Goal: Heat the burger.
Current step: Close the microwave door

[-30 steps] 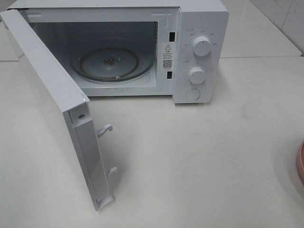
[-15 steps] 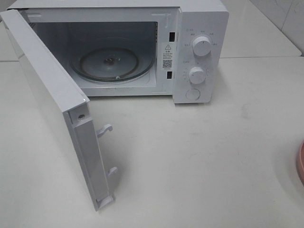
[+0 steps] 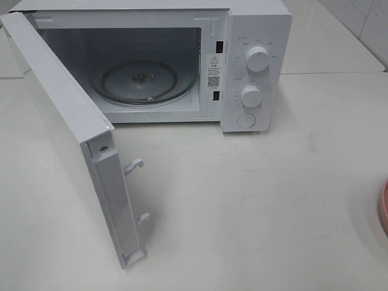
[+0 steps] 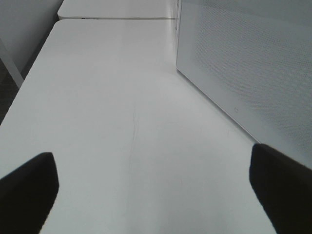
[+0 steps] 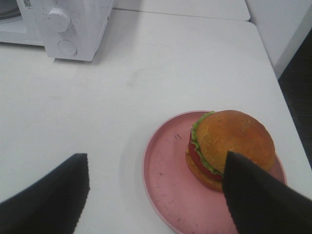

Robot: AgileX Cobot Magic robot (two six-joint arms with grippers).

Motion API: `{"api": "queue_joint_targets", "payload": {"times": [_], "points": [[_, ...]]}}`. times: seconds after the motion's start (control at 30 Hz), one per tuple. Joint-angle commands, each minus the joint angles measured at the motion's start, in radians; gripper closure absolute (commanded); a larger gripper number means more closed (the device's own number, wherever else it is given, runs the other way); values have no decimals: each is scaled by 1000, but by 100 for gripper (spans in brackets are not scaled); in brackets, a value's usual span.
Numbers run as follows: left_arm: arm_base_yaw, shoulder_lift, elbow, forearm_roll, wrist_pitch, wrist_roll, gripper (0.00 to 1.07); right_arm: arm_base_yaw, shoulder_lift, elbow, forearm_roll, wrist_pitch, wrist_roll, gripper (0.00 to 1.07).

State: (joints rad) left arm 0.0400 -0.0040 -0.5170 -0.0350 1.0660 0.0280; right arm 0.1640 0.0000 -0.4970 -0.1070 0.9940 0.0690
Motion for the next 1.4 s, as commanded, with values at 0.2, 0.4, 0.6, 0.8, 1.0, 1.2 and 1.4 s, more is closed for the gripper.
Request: {"api": "queue_joint_targets", "payload": {"times": [0.2, 0.4, 0.6, 0.8, 1.0, 1.2, 1.4], "points": [[-5, -10, 1, 1, 3, -7, 7, -36, -31, 1, -4, 3, -15, 32], [-5, -10, 1, 1, 3, -8, 7, -36, -31, 1, -4, 3, -15, 32], [-5, -10, 1, 1, 3, -8, 7, -36, -31, 1, -4, 3, -15, 32], [-5, -10, 1, 1, 3, -8, 7, -36, -31, 1, -4, 3, -15, 32], [-5, -10, 1, 1, 3, -8, 7, -36, -31, 1, -4, 3, -16, 32], [-5, -10, 1, 0, 3, -8, 7, -36, -31, 1, -4, 3, -16, 32], [-5, -10, 1, -39, 3, -8, 7, -36, -31, 1, -4, 3, -16, 32]]}}
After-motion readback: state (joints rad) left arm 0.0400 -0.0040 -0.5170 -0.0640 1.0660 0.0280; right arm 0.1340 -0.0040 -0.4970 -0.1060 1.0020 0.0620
